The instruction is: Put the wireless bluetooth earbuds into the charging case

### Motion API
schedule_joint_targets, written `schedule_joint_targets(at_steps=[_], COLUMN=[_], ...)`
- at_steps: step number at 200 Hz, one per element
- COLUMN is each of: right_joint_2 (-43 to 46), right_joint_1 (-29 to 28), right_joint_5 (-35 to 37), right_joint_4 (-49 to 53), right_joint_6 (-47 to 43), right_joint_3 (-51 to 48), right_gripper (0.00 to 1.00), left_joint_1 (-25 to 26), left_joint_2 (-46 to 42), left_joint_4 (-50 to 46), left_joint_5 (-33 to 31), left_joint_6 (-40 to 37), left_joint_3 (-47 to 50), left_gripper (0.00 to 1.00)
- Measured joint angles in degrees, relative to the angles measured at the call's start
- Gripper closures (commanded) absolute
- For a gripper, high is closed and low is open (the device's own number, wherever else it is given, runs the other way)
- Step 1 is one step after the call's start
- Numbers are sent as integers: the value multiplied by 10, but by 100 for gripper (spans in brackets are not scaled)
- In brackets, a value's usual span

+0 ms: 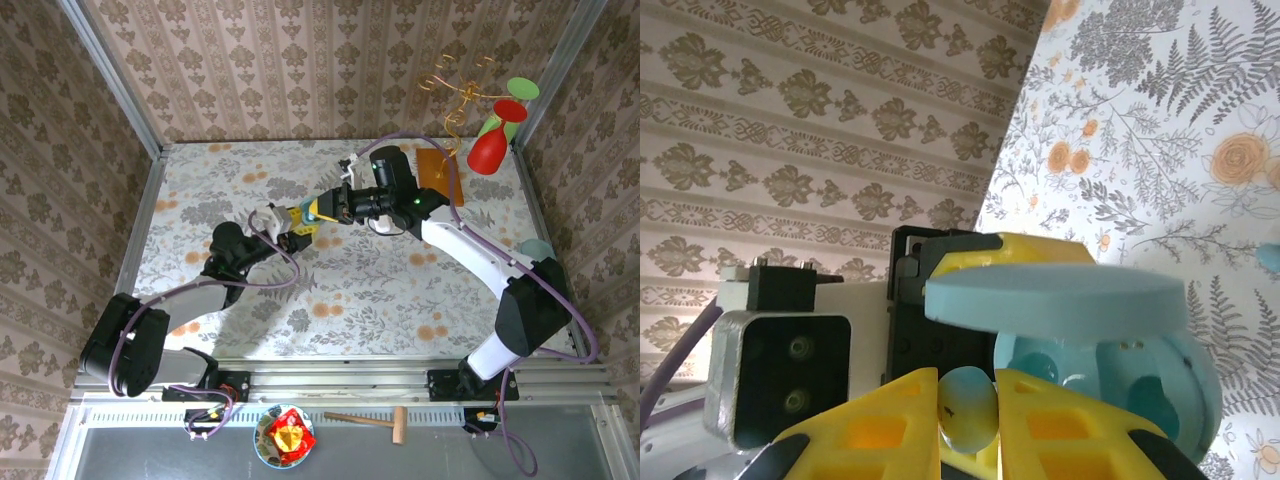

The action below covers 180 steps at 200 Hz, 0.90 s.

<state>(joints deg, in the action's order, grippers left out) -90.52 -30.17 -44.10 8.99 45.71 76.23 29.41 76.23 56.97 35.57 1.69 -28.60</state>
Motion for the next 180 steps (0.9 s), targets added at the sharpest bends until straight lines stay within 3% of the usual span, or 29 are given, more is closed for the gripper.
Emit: schedule_joint_targets(at_steps=[103, 180], right_joint_2=[-13, -15], right_joint_1=[-14, -18], right_joint_5=[34, 54], right_joint_4=[31, 52], right_joint_6=[-35, -39], right_joint_3=[18, 29], right_gripper=[83, 68], left_joint_1=[2, 2], left_joint_2=[0, 0], left_joint_4=[-3, -14], left_joint_5=[1, 1], left_joint_6=[11, 13], left_joint_3=[-6, -5], left_gripper=[71, 71])
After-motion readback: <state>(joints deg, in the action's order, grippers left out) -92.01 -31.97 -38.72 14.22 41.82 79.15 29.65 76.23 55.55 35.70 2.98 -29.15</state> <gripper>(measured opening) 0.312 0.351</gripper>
